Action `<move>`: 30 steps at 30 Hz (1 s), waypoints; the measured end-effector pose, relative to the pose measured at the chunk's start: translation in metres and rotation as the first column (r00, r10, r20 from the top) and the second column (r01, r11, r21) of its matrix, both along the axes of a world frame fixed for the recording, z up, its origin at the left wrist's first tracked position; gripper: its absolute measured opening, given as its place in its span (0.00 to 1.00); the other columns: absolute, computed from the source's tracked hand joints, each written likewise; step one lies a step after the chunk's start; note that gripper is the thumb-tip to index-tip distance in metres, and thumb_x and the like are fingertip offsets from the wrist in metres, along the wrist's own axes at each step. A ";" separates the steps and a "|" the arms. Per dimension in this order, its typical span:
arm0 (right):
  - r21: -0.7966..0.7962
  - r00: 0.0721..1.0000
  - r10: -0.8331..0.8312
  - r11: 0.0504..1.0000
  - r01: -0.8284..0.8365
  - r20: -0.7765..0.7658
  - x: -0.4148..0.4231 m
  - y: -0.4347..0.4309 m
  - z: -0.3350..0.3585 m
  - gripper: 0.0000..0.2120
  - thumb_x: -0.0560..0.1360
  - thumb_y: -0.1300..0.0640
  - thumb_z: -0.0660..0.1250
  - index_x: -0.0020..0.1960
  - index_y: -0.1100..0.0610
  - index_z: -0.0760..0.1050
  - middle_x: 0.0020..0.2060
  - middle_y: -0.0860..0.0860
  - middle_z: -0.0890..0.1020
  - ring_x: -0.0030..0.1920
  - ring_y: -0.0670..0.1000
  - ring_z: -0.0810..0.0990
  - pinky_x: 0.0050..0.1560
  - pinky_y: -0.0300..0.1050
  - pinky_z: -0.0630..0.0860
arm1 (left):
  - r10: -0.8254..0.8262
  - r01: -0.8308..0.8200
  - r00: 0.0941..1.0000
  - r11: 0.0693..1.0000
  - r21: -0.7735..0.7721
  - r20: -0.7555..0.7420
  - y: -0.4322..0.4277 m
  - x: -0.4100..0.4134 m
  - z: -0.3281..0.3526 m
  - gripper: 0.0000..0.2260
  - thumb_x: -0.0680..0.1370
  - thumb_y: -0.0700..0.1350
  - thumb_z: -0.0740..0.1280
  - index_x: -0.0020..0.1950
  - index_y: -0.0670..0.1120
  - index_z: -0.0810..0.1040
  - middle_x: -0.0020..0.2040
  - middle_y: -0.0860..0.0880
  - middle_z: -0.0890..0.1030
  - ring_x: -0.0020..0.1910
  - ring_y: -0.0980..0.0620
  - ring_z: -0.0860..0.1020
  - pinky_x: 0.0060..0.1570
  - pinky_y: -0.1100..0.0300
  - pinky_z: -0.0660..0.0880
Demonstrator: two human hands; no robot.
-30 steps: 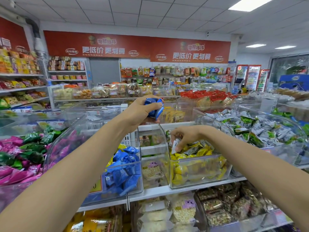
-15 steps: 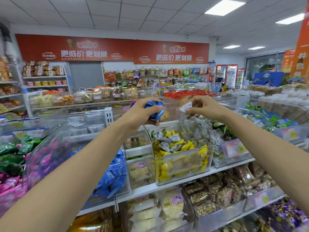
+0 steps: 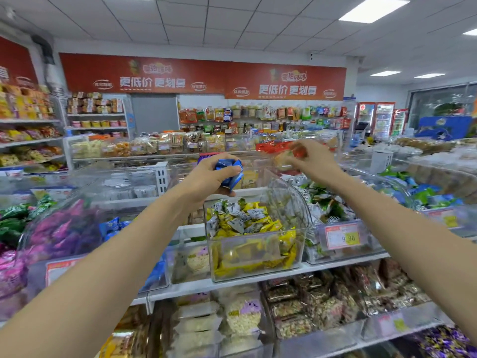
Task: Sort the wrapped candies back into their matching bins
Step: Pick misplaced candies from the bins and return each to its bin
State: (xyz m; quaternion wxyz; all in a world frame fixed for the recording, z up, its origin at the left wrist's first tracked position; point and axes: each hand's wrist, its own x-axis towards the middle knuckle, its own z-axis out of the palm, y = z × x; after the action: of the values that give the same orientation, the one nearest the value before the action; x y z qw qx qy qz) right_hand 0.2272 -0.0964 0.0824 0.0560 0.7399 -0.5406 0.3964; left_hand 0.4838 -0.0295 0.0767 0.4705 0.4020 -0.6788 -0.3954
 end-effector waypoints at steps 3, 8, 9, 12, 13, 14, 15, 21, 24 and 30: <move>0.229 0.921 0.374 0.911 -0.343 -0.107 0.048 0.012 0.002 0.10 0.77 0.52 0.68 0.55 0.56 0.79 0.49 0.50 0.82 0.48 0.48 0.80 0.52 0.43 0.79 | 0.071 -0.071 0.997 0.997 -0.028 -0.013 0.005 0.006 -0.001 0.03 0.80 0.42 0.66 0.52 0.47 0.78 0.51 0.43 0.77 0.41 0.48 0.77 0.36 0.60 0.81; 0.693 0.800 0.519 0.695 -0.190 -0.301 0.094 -0.011 -0.035 0.20 0.75 0.55 0.71 0.66 0.53 0.74 0.61 0.53 0.77 0.54 0.51 0.78 0.54 0.49 0.80 | 0.140 -0.141 0.990 0.989 -0.054 -0.027 0.022 0.019 -0.004 0.05 0.80 0.41 0.65 0.55 0.43 0.77 0.46 0.45 0.77 0.38 0.50 0.77 0.36 0.60 0.80; 0.751 0.787 0.521 0.651 -0.115 -0.331 0.098 -0.014 -0.042 0.24 0.75 0.56 0.71 0.69 0.52 0.70 0.63 0.54 0.75 0.52 0.52 0.78 0.50 0.47 0.80 | 0.153 -0.154 0.988 0.986 -0.058 -0.029 0.025 0.021 -0.005 0.05 0.80 0.41 0.65 0.55 0.43 0.77 0.46 0.45 0.77 0.39 0.50 0.77 0.36 0.60 0.81; 0.761 0.719 0.523 0.649 0.012 -0.458 0.105 -0.022 -0.057 0.28 0.76 0.61 0.67 0.74 0.48 0.64 0.61 0.64 0.76 0.36 0.54 0.74 0.33 0.43 0.74 | 0.177 -0.178 0.984 0.981 -0.070 -0.021 0.032 0.028 -0.009 0.05 0.80 0.42 0.65 0.54 0.45 0.78 0.48 0.44 0.77 0.42 0.49 0.77 0.37 0.60 0.81; 0.744 0.711 0.516 0.668 0.014 -0.477 0.106 -0.023 -0.060 0.28 0.76 0.62 0.66 0.73 0.49 0.64 0.59 0.65 0.77 0.35 0.54 0.72 0.32 0.43 0.71 | 0.180 -0.182 0.983 0.981 -0.064 -0.027 0.034 0.031 -0.011 0.05 0.80 0.42 0.65 0.54 0.45 0.78 0.49 0.43 0.77 0.42 0.49 0.77 0.37 0.59 0.81; 0.728 0.712 0.510 0.685 0.003 -0.483 0.106 -0.023 -0.061 0.27 0.76 0.63 0.66 0.72 0.50 0.65 0.54 0.64 0.79 0.36 0.55 0.72 0.32 0.44 0.71 | 0.183 -0.185 0.983 0.981 -0.056 -0.031 0.035 0.033 -0.012 0.06 0.80 0.42 0.65 0.55 0.44 0.78 0.49 0.42 0.77 0.42 0.49 0.77 0.38 0.59 0.81; 0.711 0.717 0.504 0.703 -0.016 -0.481 0.106 -0.022 -0.062 0.24 0.76 0.63 0.67 0.69 0.52 0.67 0.49 0.60 0.78 0.38 0.55 0.73 0.35 0.46 0.72 | 0.186 -0.187 0.982 0.981 -0.049 -0.032 0.037 0.035 -0.013 0.07 0.80 0.42 0.65 0.57 0.43 0.78 0.49 0.42 0.77 0.42 0.48 0.77 0.37 0.59 0.81; 0.550 0.793 0.432 0.822 -0.150 -0.430 0.102 -0.019 -0.062 0.16 0.71 0.61 0.75 0.56 0.57 0.75 0.40 0.47 0.75 0.44 0.52 0.76 0.50 0.48 0.76 | 0.200 -0.202 0.979 0.977 -0.066 -0.033 0.040 0.043 -0.015 0.08 0.80 0.42 0.65 0.58 0.42 0.78 0.49 0.42 0.77 0.40 0.49 0.77 0.35 0.61 0.80; 0.497 0.866 0.411 0.836 -0.234 -0.285 0.097 -0.018 -0.056 0.14 0.70 0.61 0.75 0.51 0.55 0.74 0.40 0.51 0.79 0.37 0.50 0.80 0.42 0.47 0.79 | 0.256 -0.257 0.966 0.959 -0.118 -0.028 0.042 0.057 -0.012 0.04 0.80 0.41 0.65 0.53 0.46 0.78 0.47 0.44 0.77 0.38 0.50 0.77 0.36 0.60 0.81; 0.340 0.908 0.409 0.844 -0.414 0.088 0.094 -0.014 -0.039 0.13 0.69 0.59 0.77 0.49 0.56 0.75 0.37 0.53 0.80 0.36 0.50 0.79 0.37 0.42 0.77 | 0.450 -0.449 0.892 0.874 -0.184 -0.039 0.036 0.089 -0.006 0.04 0.80 0.38 0.64 0.52 0.45 0.77 0.43 0.45 0.76 0.38 0.49 0.76 0.34 0.60 0.80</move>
State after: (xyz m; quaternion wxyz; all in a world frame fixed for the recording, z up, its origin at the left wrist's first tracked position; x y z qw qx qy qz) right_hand 0.3214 -0.1107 0.0436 -0.1667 0.8339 -0.4316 0.3008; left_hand 0.5725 0.0067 0.0710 0.5837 0.5030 -0.6024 -0.2085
